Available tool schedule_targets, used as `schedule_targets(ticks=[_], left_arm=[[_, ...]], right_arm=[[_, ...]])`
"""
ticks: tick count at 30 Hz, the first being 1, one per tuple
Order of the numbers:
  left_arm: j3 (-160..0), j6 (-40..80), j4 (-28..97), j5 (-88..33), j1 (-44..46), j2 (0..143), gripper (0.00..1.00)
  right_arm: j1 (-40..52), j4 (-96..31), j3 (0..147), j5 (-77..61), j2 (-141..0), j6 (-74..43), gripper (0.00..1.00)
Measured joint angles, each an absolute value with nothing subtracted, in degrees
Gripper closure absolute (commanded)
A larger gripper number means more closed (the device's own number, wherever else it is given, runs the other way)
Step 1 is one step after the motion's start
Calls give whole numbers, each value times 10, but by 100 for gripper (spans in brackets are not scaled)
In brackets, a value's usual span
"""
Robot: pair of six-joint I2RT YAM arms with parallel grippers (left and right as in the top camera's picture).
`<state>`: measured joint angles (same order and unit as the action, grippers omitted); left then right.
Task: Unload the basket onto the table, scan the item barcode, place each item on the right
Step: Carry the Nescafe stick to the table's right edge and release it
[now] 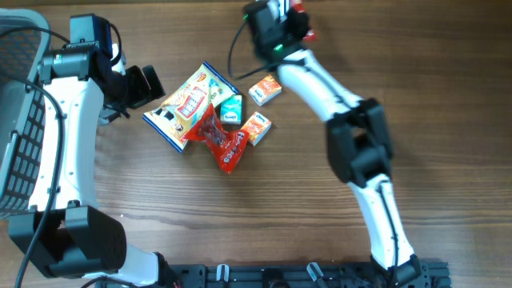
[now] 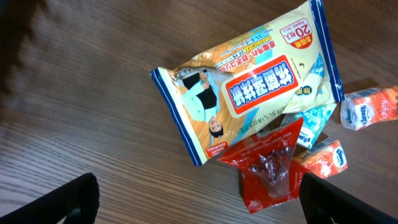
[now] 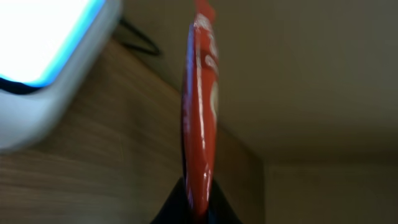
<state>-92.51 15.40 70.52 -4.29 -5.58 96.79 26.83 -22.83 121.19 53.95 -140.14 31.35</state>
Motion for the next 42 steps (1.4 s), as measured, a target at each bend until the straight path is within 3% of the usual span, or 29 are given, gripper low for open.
schedule_targets(ticks=[6, 11, 17, 24, 37, 39, 42], left_arm=[[-925, 154, 705, -43, -56, 968, 0], [-925, 154, 705, -43, -56, 968, 0], [-925, 154, 705, -43, -56, 968, 0], [-925, 154, 705, -43, -56, 968, 0], [-925, 154, 705, -43, -56, 968, 0], [-925, 154, 705, -43, -56, 968, 0], [-925, 154, 705, -43, -56, 968, 0]], right_arm=[[111, -420, 1215, 337, -1273, 141, 96], [-81, -481, 1220, 127, -1250, 33, 96], [-234, -515, 1205, 1, -1261, -32, 96], [-298, -528, 1193, 70, -1264, -50, 96], [-288, -398, 987, 343, -1269, -79, 96], [-291, -387, 972, 356, -1273, -84, 85], [-298, -368, 968, 356, -1276, -89, 39]])
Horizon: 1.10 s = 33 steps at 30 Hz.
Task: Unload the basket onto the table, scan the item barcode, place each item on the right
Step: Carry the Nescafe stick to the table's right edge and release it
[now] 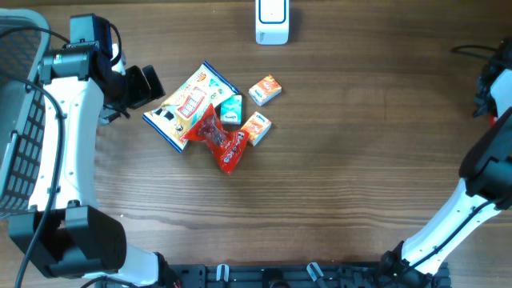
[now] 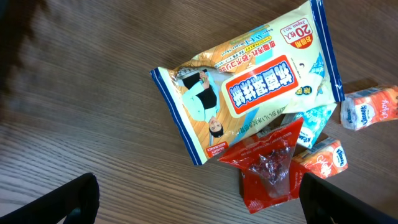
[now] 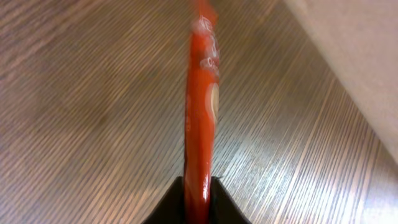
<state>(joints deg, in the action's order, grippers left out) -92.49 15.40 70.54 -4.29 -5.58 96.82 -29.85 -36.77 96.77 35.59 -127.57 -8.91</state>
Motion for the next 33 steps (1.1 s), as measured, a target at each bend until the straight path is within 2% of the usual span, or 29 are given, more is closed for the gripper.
schedule_targets(ticks=[2, 3, 13, 17, 21, 27, 33], left_arm=[[-925, 154, 705, -43, -56, 968, 0], [-925, 154, 705, -43, -56, 968, 0], [-925, 154, 705, -43, -56, 968, 0], [-925, 154, 705, -43, -56, 968, 0], [-925, 154, 706, -43, -56, 968, 0], [-925, 154, 705, -43, -56, 968, 0], [-925, 154, 705, -43, -56, 968, 0]], right_arm=[[-302, -355, 968, 353, -1276, -82, 14], [-303, -354, 968, 350, -1276, -78, 12], [-303, -375, 969, 313, -1276, -62, 12], [-302, -417, 1004, 222, -1275, -62, 13], [-282, -428, 1047, 67, -1224, -62, 12], [-183, -438, 1071, -93, -1087, -62, 10], [-41, -486, 1079, -176, -1047, -84, 5]])
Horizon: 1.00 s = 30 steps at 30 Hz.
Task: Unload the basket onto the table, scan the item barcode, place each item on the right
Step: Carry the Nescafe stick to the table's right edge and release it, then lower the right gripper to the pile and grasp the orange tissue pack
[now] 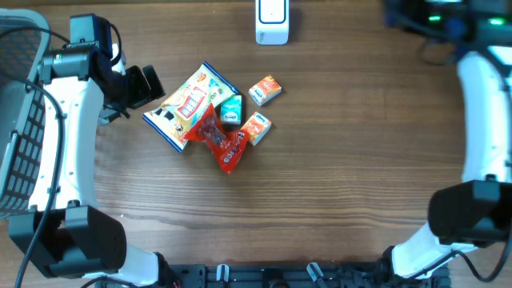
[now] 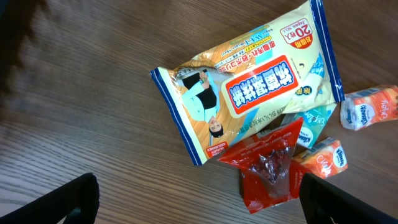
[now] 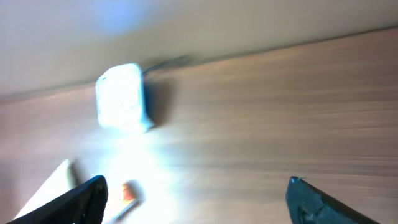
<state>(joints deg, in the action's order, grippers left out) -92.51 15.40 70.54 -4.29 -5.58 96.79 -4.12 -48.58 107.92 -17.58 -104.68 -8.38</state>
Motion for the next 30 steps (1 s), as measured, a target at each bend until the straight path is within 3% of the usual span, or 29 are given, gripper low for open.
schedule_targets(ticks=[7, 8, 11, 16, 21, 30], left_arm=[[-925, 154, 705, -43, -56, 968, 0], [-925, 154, 705, -43, -56, 968, 0], [-925, 154, 705, -43, -56, 968, 0], [-925, 154, 705, -43, -56, 968, 0], [-925, 154, 706, -43, -56, 968, 0], [-925, 154, 705, -43, -56, 968, 0]], right_arm=[[48, -479, 993, -195, -1056, -212, 5], [57, -470, 974, -195, -1056, -259, 1], [95, -419, 910, -195, -1058, -329, 9], [164, -286, 807, -199, -1060, -449, 11], [218, -214, 783, -200, -1086, -530, 10], [261, -205, 780, -171, -1167, -653, 11]])
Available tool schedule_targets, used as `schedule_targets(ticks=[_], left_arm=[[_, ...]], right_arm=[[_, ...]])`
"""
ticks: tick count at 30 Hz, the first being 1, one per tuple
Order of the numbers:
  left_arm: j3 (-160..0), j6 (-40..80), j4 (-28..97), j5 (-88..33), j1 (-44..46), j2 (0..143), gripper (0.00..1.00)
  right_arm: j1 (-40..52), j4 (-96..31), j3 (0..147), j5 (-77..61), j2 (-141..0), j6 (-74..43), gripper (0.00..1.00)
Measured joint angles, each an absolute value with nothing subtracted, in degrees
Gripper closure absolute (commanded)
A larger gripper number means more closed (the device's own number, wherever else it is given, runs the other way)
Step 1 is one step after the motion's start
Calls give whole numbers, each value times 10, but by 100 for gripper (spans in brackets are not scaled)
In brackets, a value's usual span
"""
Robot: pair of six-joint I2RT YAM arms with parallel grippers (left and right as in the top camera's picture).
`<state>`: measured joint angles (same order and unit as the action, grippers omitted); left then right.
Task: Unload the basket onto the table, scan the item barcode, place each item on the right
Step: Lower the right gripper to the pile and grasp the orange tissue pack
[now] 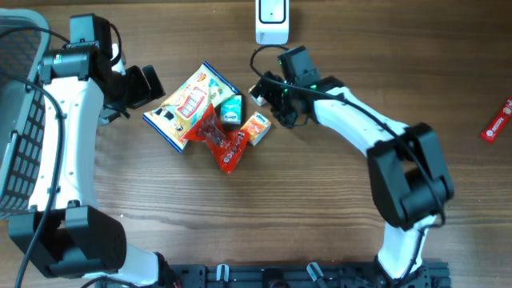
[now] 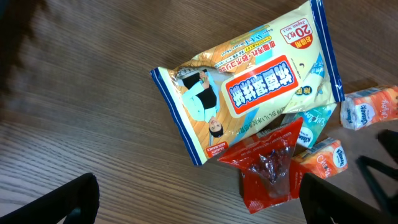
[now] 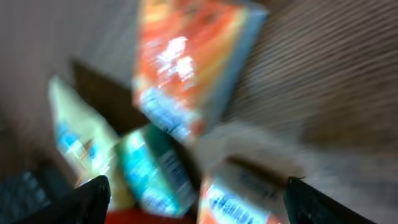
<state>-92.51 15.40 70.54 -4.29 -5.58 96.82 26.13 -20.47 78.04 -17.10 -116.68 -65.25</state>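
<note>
A pile of packets lies left of centre: a yellow and blue wipes pack [image 1: 186,106], a red pouch [image 1: 224,142], a small green pack [image 1: 231,110] and two orange packs [image 1: 257,128]. My right gripper [image 1: 274,99] hovers open over the pile's right side. Its blurred view shows an orange pack [image 3: 186,68], the green pack [image 3: 155,168] and the second orange pack [image 3: 242,199] between the fingers. My left gripper [image 1: 148,84] stands open just left of the wipes pack [image 2: 249,93]. The white scanner [image 1: 272,20] sits at the far edge. A red bar [image 1: 498,120] lies at the right edge.
A grey wire basket [image 1: 16,120] stands at the left edge behind the left arm. Bare wooden table [image 1: 320,208] stretches in front of the pile and to its right.
My right gripper has moved from the far right corner to the right side of the pile, still open. The red bar now shows lying at the table's right edge. The left arm is unchanged.
My right gripper held a red bar by the scanner. Then it was at the table's right edge, still shut on the bar. Then it was open and empty at the far right, and now it is over the pile. The left gripper stayed open beside the wipes pack.
</note>
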Motion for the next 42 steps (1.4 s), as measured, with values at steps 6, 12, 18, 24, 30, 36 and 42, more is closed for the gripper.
schedule_targets(ticks=[6, 12, 18, 24, 30, 36, 42], left_arm=[[-925, 154, 706, -43, -56, 968, 0], [-925, 154, 706, -43, -56, 968, 0], [-925, 154, 705, -43, -56, 968, 0], [-925, 154, 705, -43, -56, 968, 0], [-925, 154, 705, -43, -56, 968, 0], [-925, 154, 705, -43, -56, 968, 0], [-925, 154, 705, -43, -56, 968, 0]], right_arm=[[258, -194, 780, -156, -1190, -688, 11], [258, -138, 780, -149, -1202, -711, 14], [258, -106, 782, -149, -1216, -744, 21], [258, -98, 791, -137, -1228, -759, 40], [258, -91, 799, -125, -1242, -765, 49], [259, -87, 806, -108, -1253, -764, 90], [259, -82, 808, -99, -1258, -760, 96]])
